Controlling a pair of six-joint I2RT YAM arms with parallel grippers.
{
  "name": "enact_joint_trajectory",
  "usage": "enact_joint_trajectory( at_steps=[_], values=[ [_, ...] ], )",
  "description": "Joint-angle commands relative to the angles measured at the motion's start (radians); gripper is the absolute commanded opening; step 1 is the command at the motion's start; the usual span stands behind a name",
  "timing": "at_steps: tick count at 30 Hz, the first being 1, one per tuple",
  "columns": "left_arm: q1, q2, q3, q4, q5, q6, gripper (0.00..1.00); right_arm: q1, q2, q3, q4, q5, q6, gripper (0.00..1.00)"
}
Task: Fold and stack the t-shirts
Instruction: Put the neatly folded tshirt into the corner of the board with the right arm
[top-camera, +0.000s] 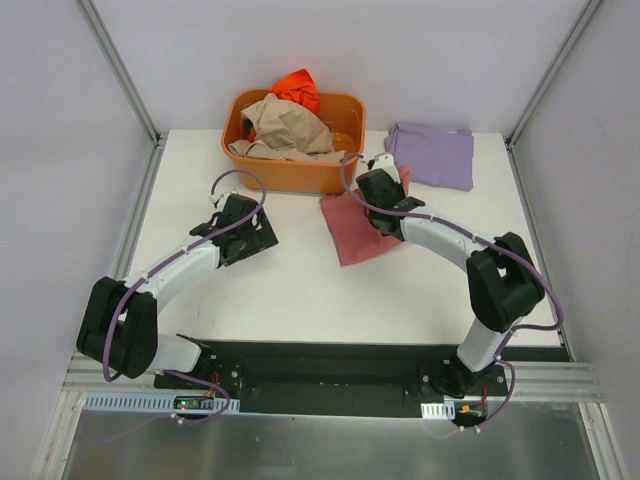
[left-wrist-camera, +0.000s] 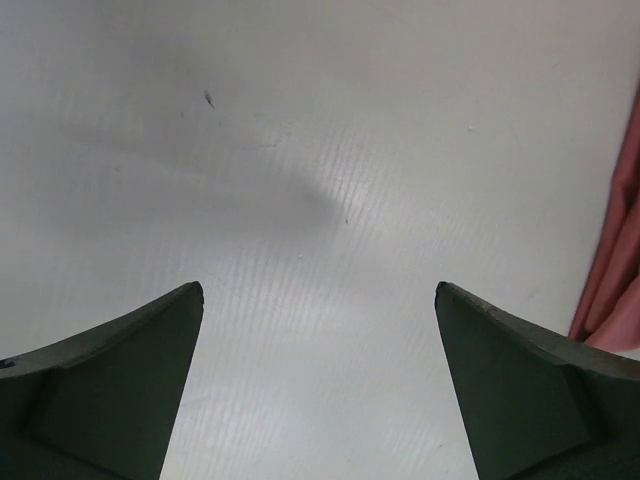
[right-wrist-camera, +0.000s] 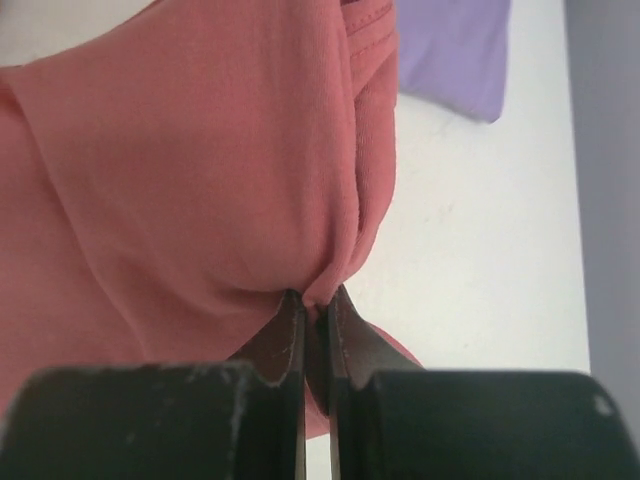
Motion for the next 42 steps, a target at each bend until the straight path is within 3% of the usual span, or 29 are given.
enact_joint_trajectory(
  at_steps=[1, 12, 31, 42],
  values=[
    [0.019, -0.038, -0.013, -0.03, -0.054, 0.017, 0.99, -0.048, 0.018, 0.078, 0.108, 0.113, -0.105, 0.01],
    [0.041, -0.033, 0.0, -0.046, -0.083, 0.026, 0.99, -0.107, 0.021, 0.215, 0.143, 0.246, -0.257, 0.01],
    [0.077, -0.01, 0.018, -0.083, -0.098, 0.02, 0.99, -0.108, 0.019, 0.408, 0.151, 0.242, -0.461, 0.01],
    [0.093, -0.011, 0.021, -0.087, -0.104, 0.025, 0.99, -0.122, 0.186, 0.691, 0.109, 0.277, -0.502, 0.01]
  ],
)
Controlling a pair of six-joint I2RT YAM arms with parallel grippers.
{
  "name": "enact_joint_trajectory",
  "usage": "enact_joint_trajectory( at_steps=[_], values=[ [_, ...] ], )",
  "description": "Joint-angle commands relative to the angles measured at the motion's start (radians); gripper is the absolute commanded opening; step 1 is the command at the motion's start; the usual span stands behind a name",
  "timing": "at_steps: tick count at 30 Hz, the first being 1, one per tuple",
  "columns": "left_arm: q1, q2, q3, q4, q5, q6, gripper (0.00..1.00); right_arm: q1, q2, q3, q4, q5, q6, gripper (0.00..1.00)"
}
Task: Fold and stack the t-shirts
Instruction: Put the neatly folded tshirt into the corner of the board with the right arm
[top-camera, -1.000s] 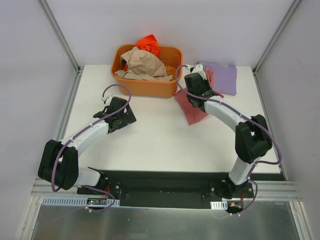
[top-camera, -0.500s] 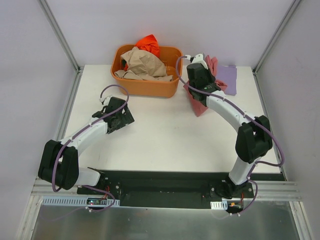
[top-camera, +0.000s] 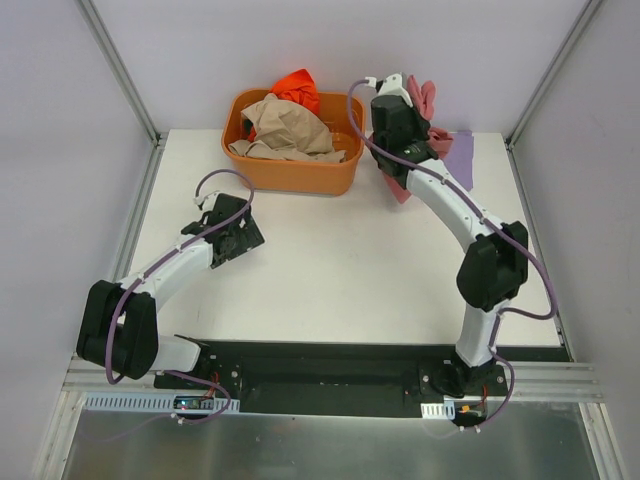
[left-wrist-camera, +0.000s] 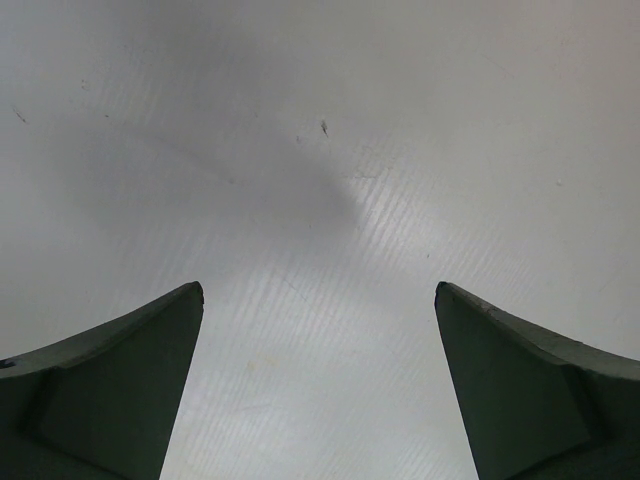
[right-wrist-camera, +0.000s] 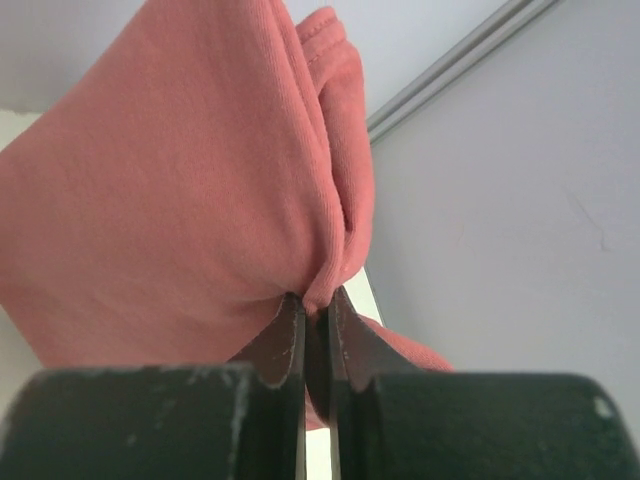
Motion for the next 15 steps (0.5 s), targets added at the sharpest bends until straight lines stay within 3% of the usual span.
enact_joint_trajectory(
  at_steps=[1, 10, 15],
  values=[
    [0.019, -0.002, 0.021, -0.016, -0.026, 0.022, 0.99, -0.011, 0.067, 0.168, 0.025, 0.047, -0.037, 0.01],
    [0.033, 0.015, 0.03, -0.016, -0.02, 0.03, 0.99, -0.065, 0.308, 0.511, 0.018, 0.116, -0.017, 0.01],
    [0.037, 0.022, 0.038, -0.021, -0.017, 0.033, 0.99, -0.085, 0.374, 0.616, -0.011, 0.083, 0.061, 0.01]
  ],
)
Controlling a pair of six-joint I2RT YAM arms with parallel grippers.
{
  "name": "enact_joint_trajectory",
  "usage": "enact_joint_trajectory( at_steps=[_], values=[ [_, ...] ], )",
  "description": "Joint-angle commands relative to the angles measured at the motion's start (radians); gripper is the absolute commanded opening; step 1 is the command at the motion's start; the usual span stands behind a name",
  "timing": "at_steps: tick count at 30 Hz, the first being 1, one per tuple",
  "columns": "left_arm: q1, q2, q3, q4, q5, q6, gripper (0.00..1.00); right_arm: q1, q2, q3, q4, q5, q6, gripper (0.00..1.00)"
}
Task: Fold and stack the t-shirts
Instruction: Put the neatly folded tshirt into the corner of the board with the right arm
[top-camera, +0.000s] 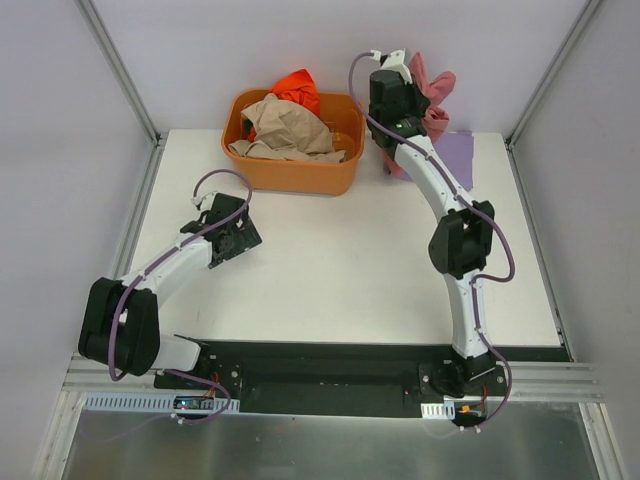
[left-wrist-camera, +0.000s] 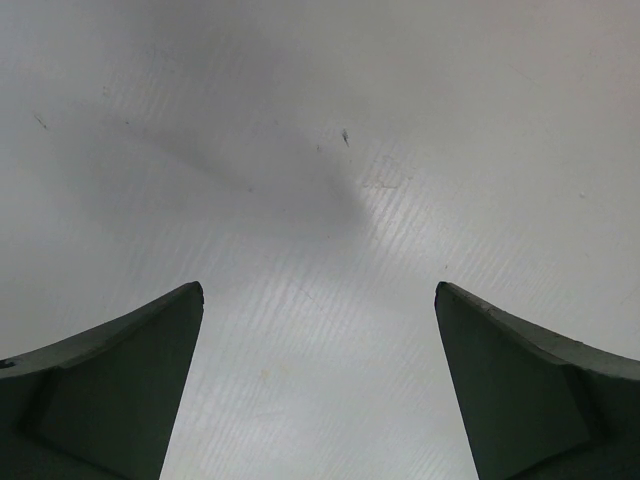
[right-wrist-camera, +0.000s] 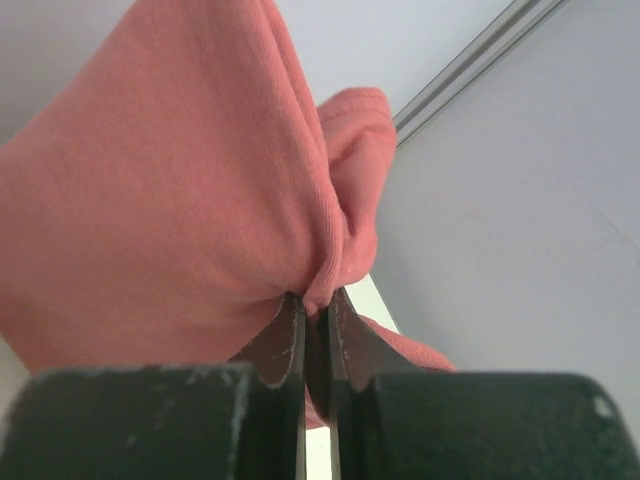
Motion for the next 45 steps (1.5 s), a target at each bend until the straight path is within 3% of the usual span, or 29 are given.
enact_joint_trajectory(
  at_steps=[1, 8, 17, 23, 28, 37, 45],
  values=[
    [0.012, 0.01, 0.038, -0.019, -0.014, 0.018, 0.99, -0.019, 0.007, 0.11, 0.021, 0.007, 0.084, 0.01],
    [0.015, 0.021, 0.039, -0.02, -0.01, 0.02, 0.99, -0.039, 0.063, 0.188, -0.001, -0.091, 0.136, 0.01],
    [0.018, 0.055, 0.048, -0.024, 0.008, 0.017, 0.99, -0.111, 0.076, 0.175, -0.021, -0.281, 0.22, 0.01],
    [0.02, 0.056, 0.059, -0.036, 0.008, 0.012, 0.99, -0.123, 0.082, 0.192, 0.025, -0.375, 0.19, 0.01],
    [0.02, 0.072, 0.067, -0.037, 0.019, 0.008, 0.99, -0.174, 0.053, 0.085, 0.007, -0.366, 0.209, 0.01],
    [0.021, 0.116, 0.1, -0.043, 0.056, 0.005, 0.99, -0.338, 0.034, -0.052, -0.094, -0.492, 0.41, 0.01],
    [0.02, 0.127, 0.116, -0.048, 0.066, 0.003, 0.99, -0.412, 0.06, -0.054, -0.125, -0.524, 0.493, 0.01]
  ],
)
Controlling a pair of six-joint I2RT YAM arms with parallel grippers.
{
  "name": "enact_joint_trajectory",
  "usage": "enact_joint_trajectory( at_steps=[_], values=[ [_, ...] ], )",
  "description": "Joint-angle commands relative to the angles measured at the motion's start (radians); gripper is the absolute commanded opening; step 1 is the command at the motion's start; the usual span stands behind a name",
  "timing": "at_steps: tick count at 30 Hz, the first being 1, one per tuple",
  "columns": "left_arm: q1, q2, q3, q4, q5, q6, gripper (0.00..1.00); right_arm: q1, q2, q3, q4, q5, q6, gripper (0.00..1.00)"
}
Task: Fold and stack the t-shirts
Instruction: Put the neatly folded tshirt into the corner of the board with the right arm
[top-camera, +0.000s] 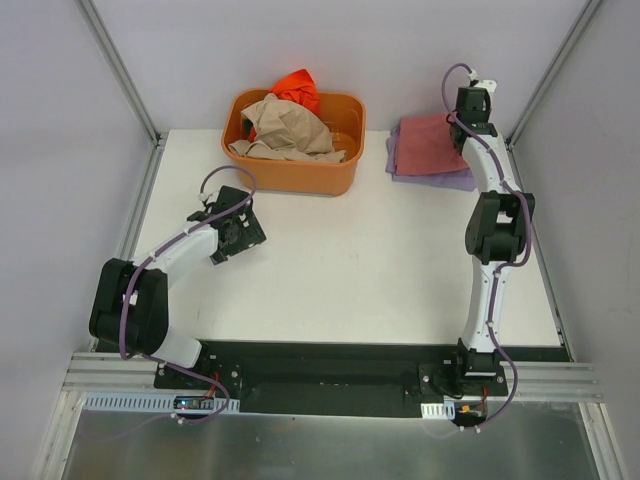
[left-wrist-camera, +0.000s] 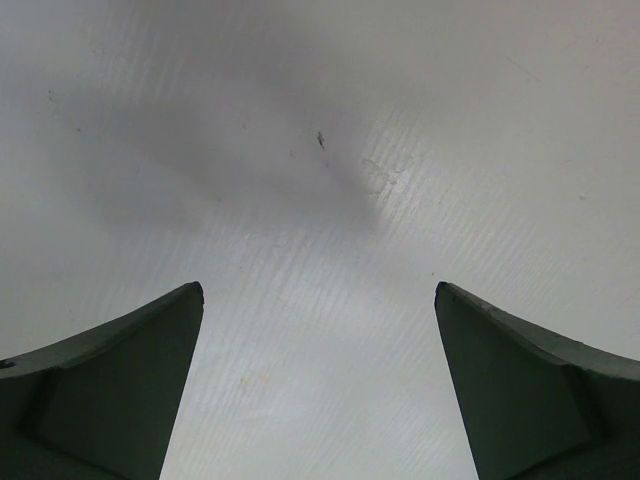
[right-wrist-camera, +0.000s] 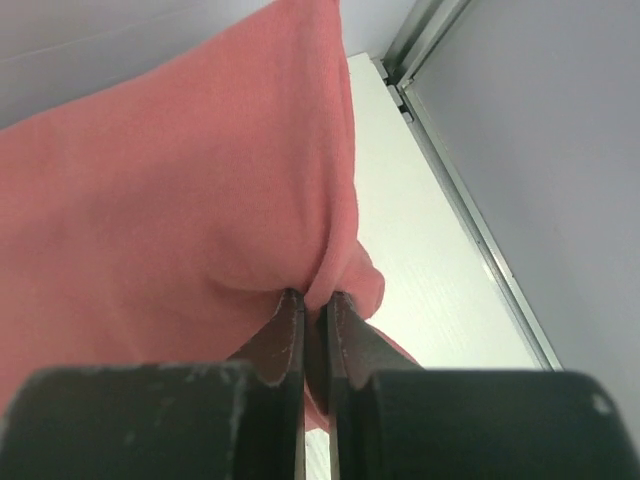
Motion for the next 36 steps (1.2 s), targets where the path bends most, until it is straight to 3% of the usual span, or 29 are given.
enact_joint_trajectory(
  at_steps=[1, 7, 14, 18, 22, 27, 32, 36],
  values=[
    [0.014, 0.009, 0.04, -0.024, 0.012, 0.0, 0.99, -0.007, -0.035, 0.024, 0.02, 0.001, 0.074, 0.01],
    [0.014, 0.009, 0.048, -0.029, 0.013, 0.0, 0.99, -0.032, -0.006, 0.024, -0.011, -0.148, 0.116, 0.02],
    [0.014, -0.008, 0.039, -0.036, 0.012, 0.003, 0.99, -0.078, 0.049, 0.07, -0.031, -0.103, 0.113, 0.55],
    [0.014, -0.027, 0.034, -0.036, 0.01, 0.001, 0.99, -0.09, 0.049, 0.139, -0.072, -0.093, 0.057, 0.97],
    [0.013, -0.036, 0.029, -0.036, 0.016, -0.003, 0.99, -0.089, -0.047, 0.053, -0.059, -0.187, 0.062, 0.96],
    [0.013, -0.03, 0.036, -0.036, 0.029, -0.004, 0.99, -0.089, -0.119, -0.062, -0.029, -0.336, 0.178, 0.96],
    [0.013, -0.037, 0.031, -0.036, 0.027, 0.001, 0.99, -0.087, -0.025, -0.024, -0.057, -0.43, 0.266, 0.96],
    [0.013, -0.05, 0.023, -0.036, 0.016, 0.004, 0.99, -0.069, 0.112, 0.119, -0.182, -0.578, 0.184, 0.96]
  ],
)
